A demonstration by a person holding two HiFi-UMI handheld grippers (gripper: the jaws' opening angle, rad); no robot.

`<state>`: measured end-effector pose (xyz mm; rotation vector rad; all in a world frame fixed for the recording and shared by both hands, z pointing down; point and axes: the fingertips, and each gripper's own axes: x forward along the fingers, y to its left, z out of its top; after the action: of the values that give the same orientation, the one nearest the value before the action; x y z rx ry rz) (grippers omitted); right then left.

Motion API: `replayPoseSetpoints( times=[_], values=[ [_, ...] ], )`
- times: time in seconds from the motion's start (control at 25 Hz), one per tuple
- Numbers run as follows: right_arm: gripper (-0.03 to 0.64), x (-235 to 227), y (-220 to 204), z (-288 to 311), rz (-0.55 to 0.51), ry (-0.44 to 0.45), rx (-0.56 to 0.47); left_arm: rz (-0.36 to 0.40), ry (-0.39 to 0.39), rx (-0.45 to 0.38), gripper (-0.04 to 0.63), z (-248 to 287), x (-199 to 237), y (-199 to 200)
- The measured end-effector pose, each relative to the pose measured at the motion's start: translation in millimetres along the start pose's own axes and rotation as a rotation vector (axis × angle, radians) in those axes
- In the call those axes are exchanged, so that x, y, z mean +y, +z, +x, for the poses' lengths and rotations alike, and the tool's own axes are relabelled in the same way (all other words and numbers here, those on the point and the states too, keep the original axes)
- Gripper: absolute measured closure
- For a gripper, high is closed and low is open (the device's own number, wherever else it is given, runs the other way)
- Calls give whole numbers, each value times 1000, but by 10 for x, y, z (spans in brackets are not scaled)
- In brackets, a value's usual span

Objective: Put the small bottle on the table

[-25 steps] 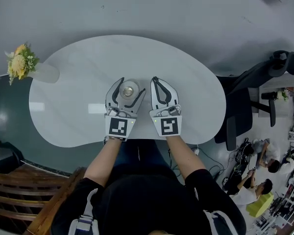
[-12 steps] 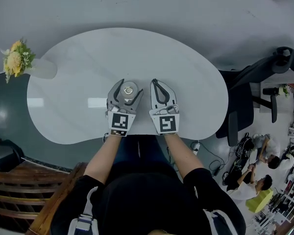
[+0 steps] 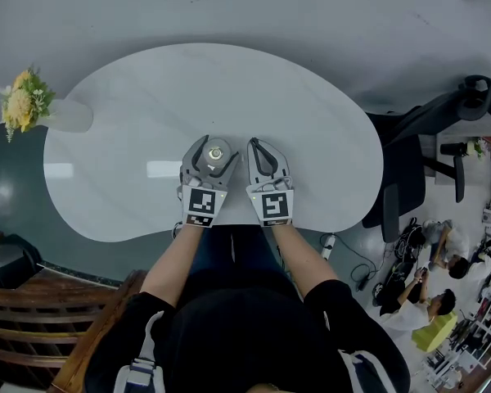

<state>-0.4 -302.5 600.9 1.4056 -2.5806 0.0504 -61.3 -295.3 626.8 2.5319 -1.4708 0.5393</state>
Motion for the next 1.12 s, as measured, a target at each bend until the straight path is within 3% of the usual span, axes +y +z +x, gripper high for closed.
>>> replayPoseSetpoints(
  times=[1.12],
  values=[
    [595,106,-73,16,26,6,39,-3,-63,123,259,82,-86,-439]
  ],
)
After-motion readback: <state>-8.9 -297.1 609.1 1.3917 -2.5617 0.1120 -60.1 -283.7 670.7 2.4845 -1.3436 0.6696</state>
